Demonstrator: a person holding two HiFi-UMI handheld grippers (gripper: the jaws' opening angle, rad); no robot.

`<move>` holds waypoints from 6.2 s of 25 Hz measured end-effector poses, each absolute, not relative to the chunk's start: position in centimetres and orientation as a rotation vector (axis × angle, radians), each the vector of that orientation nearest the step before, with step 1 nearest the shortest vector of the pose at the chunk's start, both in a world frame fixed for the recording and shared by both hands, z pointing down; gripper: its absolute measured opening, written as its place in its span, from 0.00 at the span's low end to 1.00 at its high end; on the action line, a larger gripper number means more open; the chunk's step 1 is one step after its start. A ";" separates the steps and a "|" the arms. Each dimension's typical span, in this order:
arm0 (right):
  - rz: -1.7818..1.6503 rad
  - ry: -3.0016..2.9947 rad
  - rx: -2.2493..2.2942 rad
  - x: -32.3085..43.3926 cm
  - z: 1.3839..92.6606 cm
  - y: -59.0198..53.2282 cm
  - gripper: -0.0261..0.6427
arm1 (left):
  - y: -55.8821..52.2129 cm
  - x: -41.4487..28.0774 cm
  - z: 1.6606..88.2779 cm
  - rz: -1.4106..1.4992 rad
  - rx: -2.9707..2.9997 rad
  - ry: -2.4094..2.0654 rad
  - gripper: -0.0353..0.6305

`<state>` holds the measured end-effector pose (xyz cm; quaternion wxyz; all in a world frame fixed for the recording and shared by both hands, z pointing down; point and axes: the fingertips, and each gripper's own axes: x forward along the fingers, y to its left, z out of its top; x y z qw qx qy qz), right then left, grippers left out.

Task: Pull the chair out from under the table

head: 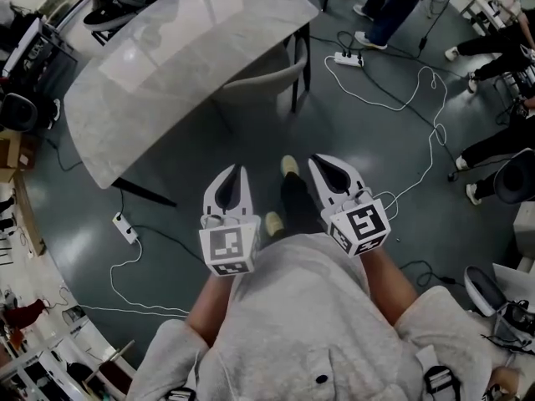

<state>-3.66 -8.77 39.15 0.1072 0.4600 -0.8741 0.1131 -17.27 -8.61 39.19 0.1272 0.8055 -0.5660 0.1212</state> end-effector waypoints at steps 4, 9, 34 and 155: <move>0.329 -2.576 1.358 -3.3 39.3 -11.0 0.08 | -10.3 -17.5 39.4 0.368 2.325 -1.664 0.08; 0.329 -2.564 1.365 -2.4 40.4 -14.4 0.08 | -13.2 -17.4 40.6 0.404 2.315 -1.665 0.08; 0.311 -2.502 1.253 1.9 43.4 -35.9 0.08 | -32.4 -13.3 44.2 0.567 2.258 -1.626 0.08; -0.392 -1.684 -0.204 -3.4 71.3 -25.6 0.20 | -24.1 -11.0 69.8 2.159 2.445 -0.007 0.22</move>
